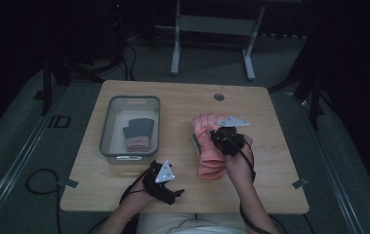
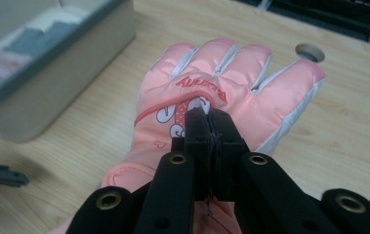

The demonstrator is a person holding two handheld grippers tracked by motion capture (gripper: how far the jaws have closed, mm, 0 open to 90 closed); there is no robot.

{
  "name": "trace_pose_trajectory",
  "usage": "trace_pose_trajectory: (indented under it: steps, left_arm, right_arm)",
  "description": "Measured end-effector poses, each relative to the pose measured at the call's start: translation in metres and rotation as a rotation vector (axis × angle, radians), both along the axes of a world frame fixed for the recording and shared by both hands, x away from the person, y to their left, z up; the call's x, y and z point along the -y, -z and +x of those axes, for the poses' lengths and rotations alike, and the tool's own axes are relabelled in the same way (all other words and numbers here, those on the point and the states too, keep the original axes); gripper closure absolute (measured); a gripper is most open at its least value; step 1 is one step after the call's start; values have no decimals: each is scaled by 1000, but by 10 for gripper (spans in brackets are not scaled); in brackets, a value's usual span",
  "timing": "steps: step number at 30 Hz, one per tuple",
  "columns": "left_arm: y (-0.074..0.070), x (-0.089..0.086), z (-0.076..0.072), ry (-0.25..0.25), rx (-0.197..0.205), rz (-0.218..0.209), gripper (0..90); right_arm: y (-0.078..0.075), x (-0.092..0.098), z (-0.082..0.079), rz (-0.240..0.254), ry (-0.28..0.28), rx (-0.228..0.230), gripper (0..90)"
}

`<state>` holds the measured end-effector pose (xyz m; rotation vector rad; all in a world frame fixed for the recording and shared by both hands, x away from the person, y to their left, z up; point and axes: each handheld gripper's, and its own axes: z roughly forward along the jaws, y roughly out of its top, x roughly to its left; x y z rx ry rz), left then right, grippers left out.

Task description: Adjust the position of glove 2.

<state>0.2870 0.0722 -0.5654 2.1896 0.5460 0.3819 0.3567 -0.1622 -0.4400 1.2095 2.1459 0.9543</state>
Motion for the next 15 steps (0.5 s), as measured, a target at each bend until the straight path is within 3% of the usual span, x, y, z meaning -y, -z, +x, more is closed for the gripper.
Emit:
trace_pose_trajectory:
  steps: [10, 15]
  left_arm:
    - [0, 0, 0, 4, 0, 6, 21]
    - [0, 0, 0, 3, -1, 8, 20]
  right_arm:
    - [30, -6, 2, -65, 44, -42, 877]
    - [41, -8, 6, -67, 52, -65, 866]
